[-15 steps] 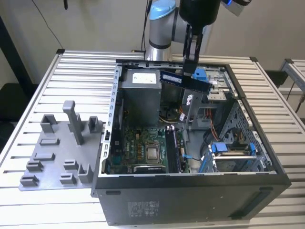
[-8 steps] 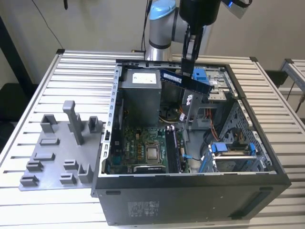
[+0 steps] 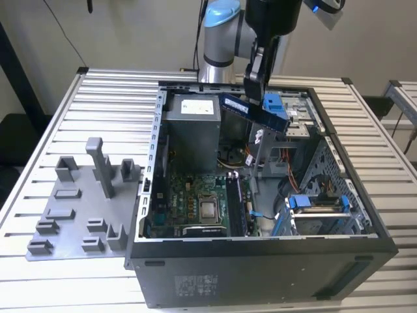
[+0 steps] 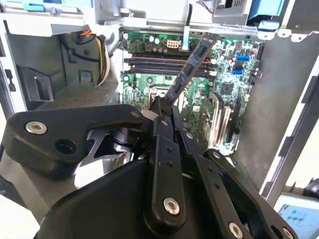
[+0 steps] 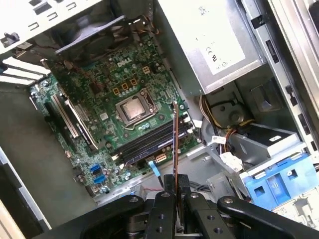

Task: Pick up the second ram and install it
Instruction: 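Insert the second ram into the second slot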

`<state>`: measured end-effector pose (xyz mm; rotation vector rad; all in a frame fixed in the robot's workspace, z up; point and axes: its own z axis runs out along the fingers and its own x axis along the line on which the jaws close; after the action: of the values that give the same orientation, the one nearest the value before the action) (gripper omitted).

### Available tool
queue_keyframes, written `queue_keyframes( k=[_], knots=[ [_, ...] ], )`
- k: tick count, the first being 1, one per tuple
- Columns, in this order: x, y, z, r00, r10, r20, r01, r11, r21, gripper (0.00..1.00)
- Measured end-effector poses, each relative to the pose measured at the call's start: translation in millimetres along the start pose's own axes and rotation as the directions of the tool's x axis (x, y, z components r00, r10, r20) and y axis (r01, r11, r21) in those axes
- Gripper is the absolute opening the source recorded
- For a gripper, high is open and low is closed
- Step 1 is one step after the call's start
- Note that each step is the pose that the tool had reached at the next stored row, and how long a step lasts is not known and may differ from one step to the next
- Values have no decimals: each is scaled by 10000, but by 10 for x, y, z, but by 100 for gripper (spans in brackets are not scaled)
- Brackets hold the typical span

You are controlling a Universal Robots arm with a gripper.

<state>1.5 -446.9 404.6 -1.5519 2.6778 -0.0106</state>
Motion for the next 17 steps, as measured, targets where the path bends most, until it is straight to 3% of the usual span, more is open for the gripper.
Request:
queue_keyframes(
  k=[4,8,17],
  knots=[
    [0,0,3,9984,573,-15,-573,9984,22,14],
    [0,0,5,9937,1123,-30,-1123,9937,43,14],
    [0,0,11,9752,2212,-55,-2212,9752,89,14]
  ],
)
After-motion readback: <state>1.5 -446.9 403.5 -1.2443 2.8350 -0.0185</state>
